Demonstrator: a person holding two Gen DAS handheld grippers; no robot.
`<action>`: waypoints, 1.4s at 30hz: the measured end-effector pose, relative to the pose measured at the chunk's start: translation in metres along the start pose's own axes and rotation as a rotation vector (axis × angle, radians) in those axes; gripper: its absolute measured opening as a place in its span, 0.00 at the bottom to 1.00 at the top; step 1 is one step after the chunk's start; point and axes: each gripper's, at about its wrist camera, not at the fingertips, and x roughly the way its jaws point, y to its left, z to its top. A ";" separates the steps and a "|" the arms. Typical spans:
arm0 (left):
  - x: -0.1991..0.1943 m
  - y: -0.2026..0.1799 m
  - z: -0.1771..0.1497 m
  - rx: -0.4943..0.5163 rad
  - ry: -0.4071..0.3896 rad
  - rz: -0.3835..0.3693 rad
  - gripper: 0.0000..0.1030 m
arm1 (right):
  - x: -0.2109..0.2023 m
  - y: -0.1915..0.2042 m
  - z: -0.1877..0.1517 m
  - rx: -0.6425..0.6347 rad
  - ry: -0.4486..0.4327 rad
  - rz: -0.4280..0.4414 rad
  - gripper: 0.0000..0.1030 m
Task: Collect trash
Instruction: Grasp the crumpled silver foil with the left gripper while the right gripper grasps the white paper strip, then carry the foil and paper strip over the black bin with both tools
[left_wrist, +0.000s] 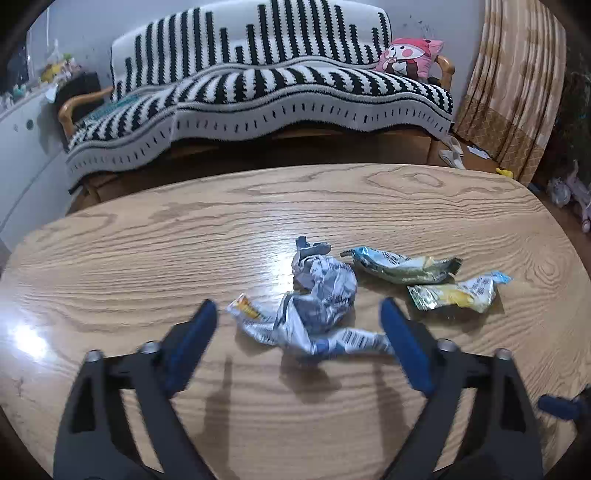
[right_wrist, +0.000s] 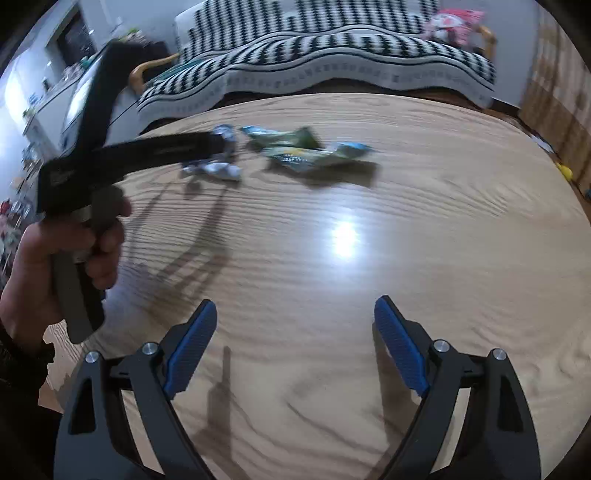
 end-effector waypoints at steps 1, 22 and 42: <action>0.002 0.001 0.000 -0.014 0.002 -0.013 0.68 | 0.008 0.007 0.006 -0.015 0.003 0.010 0.82; -0.033 0.119 -0.048 -0.268 0.053 -0.132 0.27 | 0.097 0.151 0.075 -0.312 0.005 0.123 0.76; -0.075 0.111 -0.056 -0.245 0.004 -0.154 0.27 | 0.025 0.127 0.027 -0.264 -0.016 0.086 0.13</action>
